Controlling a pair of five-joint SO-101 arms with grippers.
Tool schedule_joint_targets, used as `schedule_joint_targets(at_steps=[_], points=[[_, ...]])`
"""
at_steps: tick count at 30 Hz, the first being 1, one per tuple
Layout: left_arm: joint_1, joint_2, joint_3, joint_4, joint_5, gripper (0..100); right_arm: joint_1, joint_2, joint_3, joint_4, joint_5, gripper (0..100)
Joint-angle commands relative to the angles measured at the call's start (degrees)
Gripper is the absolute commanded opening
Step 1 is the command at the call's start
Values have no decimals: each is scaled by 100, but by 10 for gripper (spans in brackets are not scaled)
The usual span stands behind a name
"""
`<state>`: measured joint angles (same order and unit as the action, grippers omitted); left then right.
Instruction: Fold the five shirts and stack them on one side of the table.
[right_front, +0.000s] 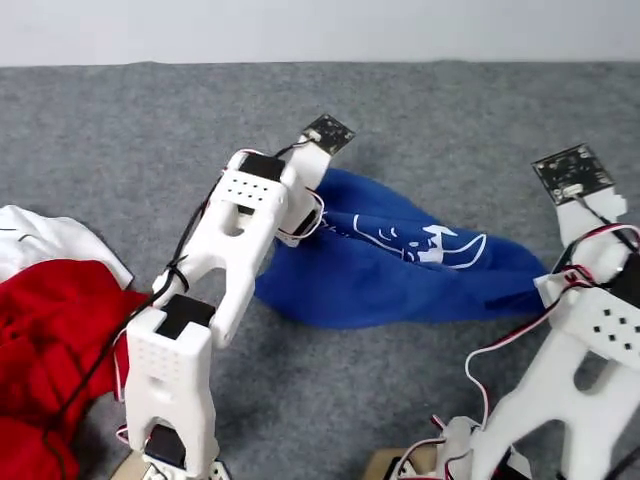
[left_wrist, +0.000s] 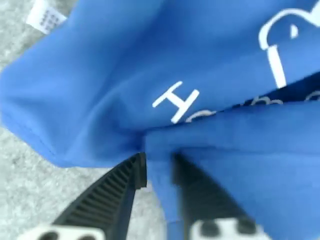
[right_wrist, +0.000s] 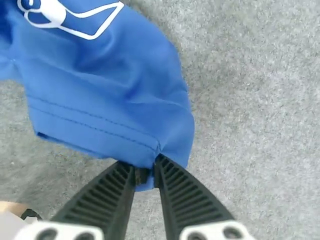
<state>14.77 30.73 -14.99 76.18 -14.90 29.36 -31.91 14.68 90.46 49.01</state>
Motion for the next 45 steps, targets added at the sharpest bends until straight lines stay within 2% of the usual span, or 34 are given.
schedule_joint_targets(at_steps=[1,8,12,17,23,27,39,45], points=[[-123,-475,-470,589,-202,5,57,-251,-88,31,97,10],[-730,-2040,-1604,1635,-185,5,-268,-1024,-88,-40,325,10],[-782,-2488,-1692,1978,-185,5,-479,-1385,-44,-31,422,10],[-440,-1996,-1182,2092,-202,28,-479,-1358,18,22,396,10],[-114,-721,-1235,1732,255,246,-479,-1376,484,-31,396,10],[-105,97,-1578,1459,299,306,-479,-1402,633,-31,396,10],[220,1890,-3196,1486,334,300,-479,-1376,633,-31,413,10],[281,2233,-3468,1486,308,134,-479,-1385,633,-31,422,10]])
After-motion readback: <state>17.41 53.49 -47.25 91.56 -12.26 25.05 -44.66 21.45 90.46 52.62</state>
